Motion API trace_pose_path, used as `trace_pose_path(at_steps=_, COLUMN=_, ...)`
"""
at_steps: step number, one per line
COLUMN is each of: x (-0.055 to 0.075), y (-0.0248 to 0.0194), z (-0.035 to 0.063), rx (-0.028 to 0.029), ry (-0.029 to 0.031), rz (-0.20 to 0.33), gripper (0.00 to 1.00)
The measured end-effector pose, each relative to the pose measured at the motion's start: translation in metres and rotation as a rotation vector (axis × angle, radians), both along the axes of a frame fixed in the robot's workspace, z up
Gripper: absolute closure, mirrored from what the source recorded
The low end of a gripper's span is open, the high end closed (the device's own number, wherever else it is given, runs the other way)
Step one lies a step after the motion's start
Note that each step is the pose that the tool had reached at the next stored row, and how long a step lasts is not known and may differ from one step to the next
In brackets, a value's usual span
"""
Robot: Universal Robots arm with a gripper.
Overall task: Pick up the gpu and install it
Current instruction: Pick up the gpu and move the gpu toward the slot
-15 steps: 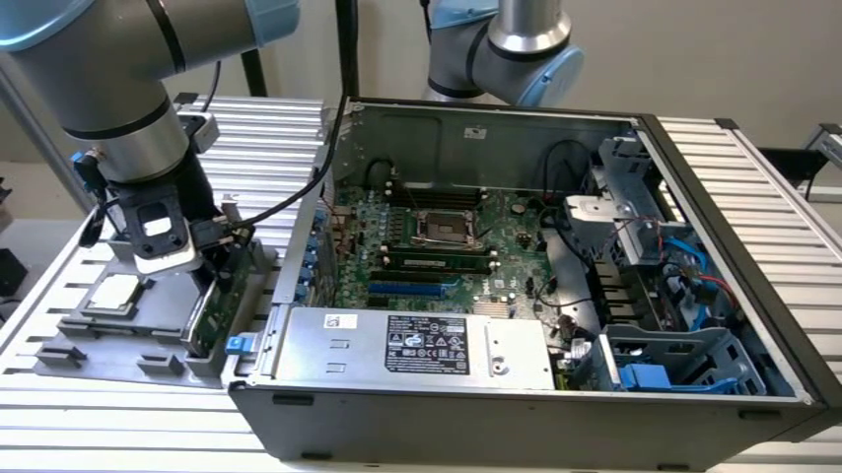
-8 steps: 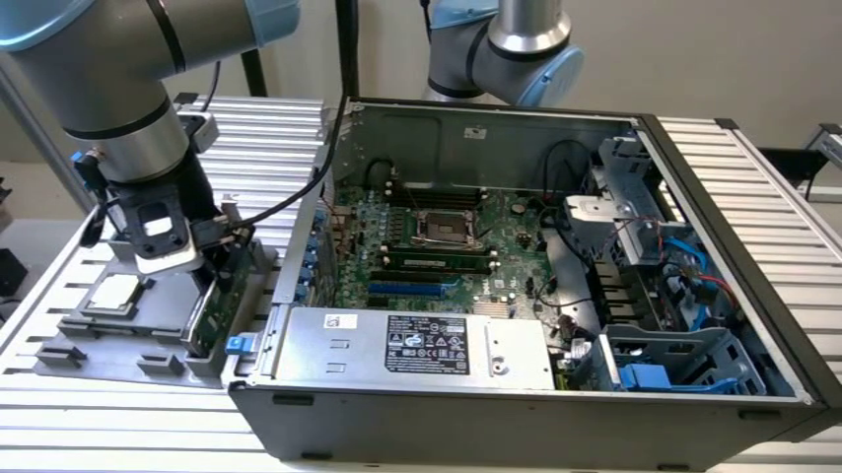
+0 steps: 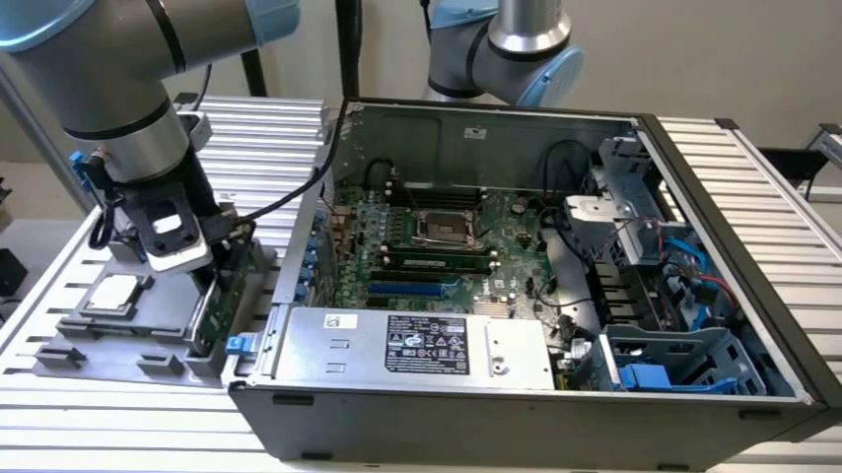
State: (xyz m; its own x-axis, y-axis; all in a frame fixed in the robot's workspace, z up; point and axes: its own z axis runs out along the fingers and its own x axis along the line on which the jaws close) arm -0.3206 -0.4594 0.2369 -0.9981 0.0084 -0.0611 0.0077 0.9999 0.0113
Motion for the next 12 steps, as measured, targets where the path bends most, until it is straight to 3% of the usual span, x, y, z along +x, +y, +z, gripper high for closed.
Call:
trace_pose_path(at_steps=3, x=0.0000, y=0.0000, z=0.0000, rx=0.0000, ry=0.0004, rz=0.037, gripper=0.73)
trace_pose_path(at_steps=6, x=0.0000, y=0.0000, z=0.0000, rx=0.0000, ry=0.0009, rz=0.041, gripper=0.73)
trace_pose_path(at_steps=12, x=0.0001, y=-0.0001, z=-0.0003, rx=-0.0001, ry=0.0010, rz=-0.042, gripper=0.73)
